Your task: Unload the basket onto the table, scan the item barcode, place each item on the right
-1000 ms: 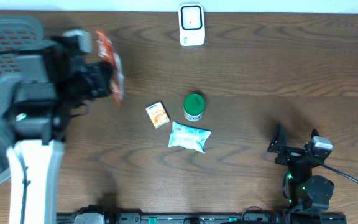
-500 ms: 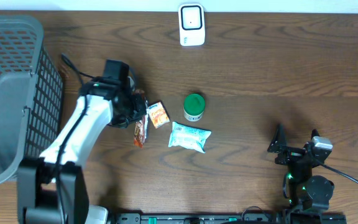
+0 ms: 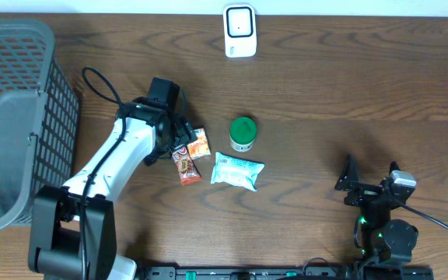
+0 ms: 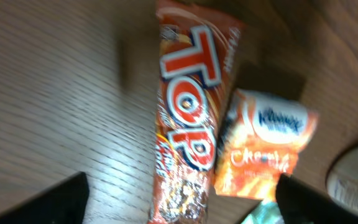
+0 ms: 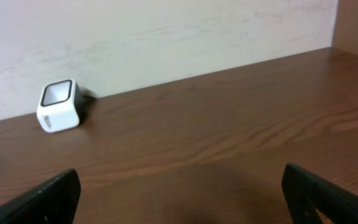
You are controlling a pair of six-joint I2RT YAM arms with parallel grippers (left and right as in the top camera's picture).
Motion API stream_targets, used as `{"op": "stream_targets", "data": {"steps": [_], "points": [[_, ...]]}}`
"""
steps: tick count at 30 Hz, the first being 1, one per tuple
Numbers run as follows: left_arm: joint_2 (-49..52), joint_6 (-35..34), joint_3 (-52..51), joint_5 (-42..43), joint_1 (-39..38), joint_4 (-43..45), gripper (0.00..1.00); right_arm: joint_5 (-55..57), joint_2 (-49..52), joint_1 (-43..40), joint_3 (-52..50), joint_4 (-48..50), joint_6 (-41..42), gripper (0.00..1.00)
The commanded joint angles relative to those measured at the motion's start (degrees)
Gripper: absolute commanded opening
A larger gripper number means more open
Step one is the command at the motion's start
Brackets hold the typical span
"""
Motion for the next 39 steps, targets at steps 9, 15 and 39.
{"op": "stream_targets", "data": {"steps": [9, 15, 39], "points": [[-25.81, 8.02, 0.74, -26.38, -4.55, 9.2, 1.0, 0.68, 0.0, 0.39, -0.13, -0.15, 0.42, 0.99], [-39.95, 9.97, 0.74, -31.82, -4.52, 22.67, 1.0, 0.68, 0.0, 0.39, -0.13, -0.15, 0.42, 0.99], [-52.46, 46.4, 10.78, -39.06, -4.52, 28.76, 0.99, 3.37, 0.0, 0.35, -0.13, 0.17, -0.46, 0.99]]}}
